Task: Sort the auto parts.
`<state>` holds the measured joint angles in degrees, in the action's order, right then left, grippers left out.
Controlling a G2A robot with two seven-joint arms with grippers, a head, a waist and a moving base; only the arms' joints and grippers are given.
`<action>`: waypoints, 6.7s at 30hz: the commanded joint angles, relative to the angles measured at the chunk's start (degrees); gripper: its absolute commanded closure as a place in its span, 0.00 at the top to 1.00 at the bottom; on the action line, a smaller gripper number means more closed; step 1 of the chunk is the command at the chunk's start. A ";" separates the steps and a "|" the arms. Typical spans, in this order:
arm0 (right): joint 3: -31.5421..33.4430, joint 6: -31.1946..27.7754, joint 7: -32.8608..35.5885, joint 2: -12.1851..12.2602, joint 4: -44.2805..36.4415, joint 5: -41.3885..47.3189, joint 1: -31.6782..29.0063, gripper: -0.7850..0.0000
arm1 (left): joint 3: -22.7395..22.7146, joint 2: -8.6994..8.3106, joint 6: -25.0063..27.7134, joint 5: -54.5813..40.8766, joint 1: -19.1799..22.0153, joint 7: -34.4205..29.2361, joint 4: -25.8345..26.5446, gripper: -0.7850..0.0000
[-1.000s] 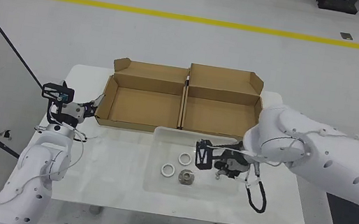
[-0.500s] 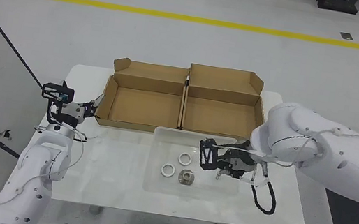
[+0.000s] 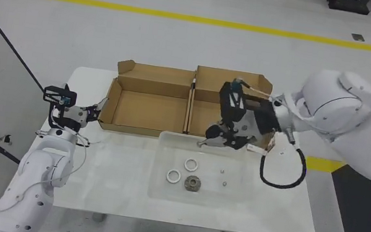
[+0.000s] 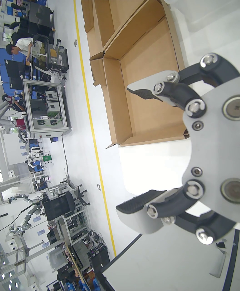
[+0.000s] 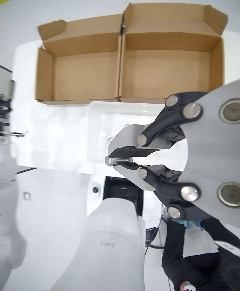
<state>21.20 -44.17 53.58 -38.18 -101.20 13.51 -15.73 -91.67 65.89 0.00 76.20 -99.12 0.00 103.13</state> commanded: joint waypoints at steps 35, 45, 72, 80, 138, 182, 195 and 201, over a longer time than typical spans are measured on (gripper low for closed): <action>8.23 -13.40 -6.84 -6.16 -2.06 52.45 -5.99 0.00 | 0.00 0.00 0.00 0.00 0.00 0.00 0.00 1.00; 9.27 -13.83 -7.88 -6.67 -4.76 55.54 -9.94 0.00 | 0.00 0.00 0.00 0.00 0.00 0.00 0.00 1.00; 33.04 0.40 6.94 -17.57 -9.50 67.47 -31.38 0.00 | 0.00 0.00 0.00 0.00 0.00 0.00 0.00 1.00; 35.67 2.14 8.67 -19.11 -5.16 54.72 -32.89 0.00 | 0.00 0.00 0.00 0.00 0.00 0.00 0.00 1.00; 45.30 8.98 11.73 -27.65 -6.41 47.32 -41.34 0.00 | 0.00 0.00 0.00 0.00 0.00 0.00 0.00 1.00; 46.13 11.59 18.12 -30.98 -7.52 62.31 -41.82 0.00 | 0.00 0.00 0.00 0.00 0.00 0.00 0.00 1.00; 55.58 16.31 14.67 -29.60 -6.34 46.77 -43.97 0.00 | 0.00 0.00 0.00 0.00 0.00 0.00 0.00 1.00; 69.75 23.23 17.89 -27.31 -6.79 33.45 -46.35 0.00 | 0.00 0.00 0.00 0.00 0.00 0.00 0.00 1.00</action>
<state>88.18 -22.06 70.39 -65.87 -107.98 50.15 -61.89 -91.67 65.89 0.00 76.20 -99.12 0.00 103.13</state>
